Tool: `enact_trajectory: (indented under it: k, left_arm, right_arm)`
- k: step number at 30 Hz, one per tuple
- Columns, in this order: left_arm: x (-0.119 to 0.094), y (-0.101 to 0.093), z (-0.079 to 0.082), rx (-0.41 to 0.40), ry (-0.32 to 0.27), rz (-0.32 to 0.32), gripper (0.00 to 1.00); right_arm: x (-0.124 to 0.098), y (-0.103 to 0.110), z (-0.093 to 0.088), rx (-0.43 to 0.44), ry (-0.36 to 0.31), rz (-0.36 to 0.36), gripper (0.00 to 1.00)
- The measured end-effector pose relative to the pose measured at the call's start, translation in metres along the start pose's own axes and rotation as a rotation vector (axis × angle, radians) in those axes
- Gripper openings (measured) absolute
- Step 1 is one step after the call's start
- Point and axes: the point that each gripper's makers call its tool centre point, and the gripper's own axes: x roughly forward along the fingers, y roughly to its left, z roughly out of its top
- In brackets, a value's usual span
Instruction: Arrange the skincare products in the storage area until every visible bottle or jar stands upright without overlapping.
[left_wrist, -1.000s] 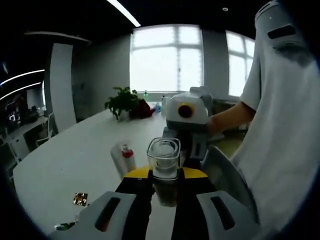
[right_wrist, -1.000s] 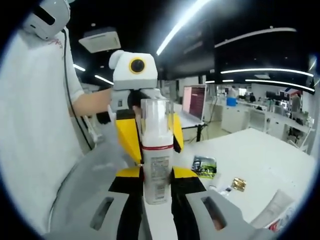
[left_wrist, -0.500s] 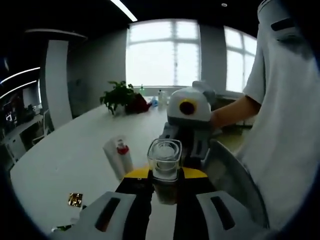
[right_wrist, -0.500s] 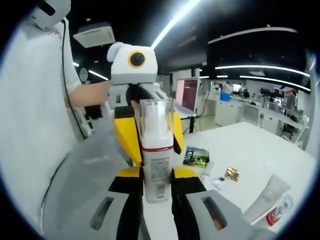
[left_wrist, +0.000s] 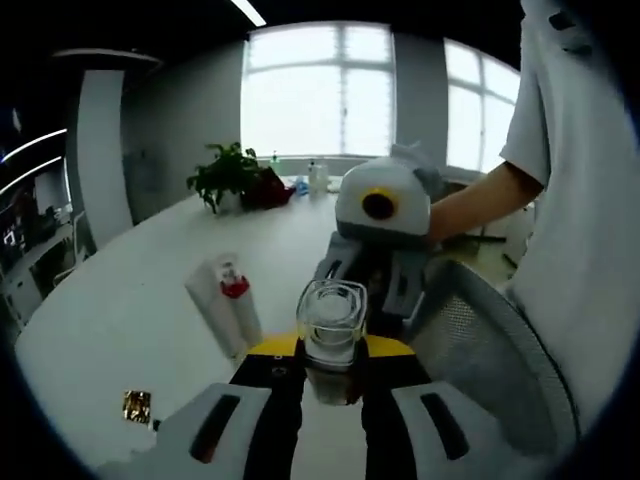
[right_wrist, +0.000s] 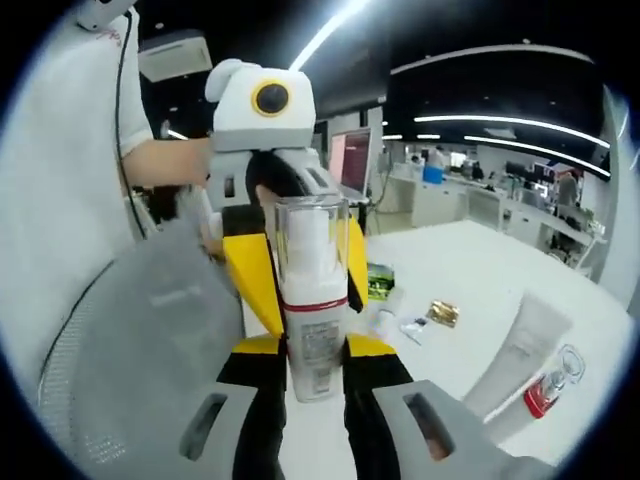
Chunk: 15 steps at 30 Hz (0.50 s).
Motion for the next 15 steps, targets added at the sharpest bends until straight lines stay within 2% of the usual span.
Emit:
enact_trajectory:
  k: [3, 5, 15]
  left_arm:
    - [0.012, 0.004, -0.010, 0.010, 0.027, -0.001, 0.21]
    - [0.017, 0.006, -0.014, 0.006, 0.036, -0.004, 0.21]
    - [0.049, 0.019, -0.045, 0.002, 0.093, -0.023, 0.20]
  right_arm:
    - [0.002, -0.007, -0.015, -0.027, 0.044, -0.017, 0.20]
    - [0.003, -0.010, -0.021, -0.029, 0.047, -0.020, 0.20]
    - [0.005, -0.025, -0.064, 0.015, 0.112, -0.060, 0.21]
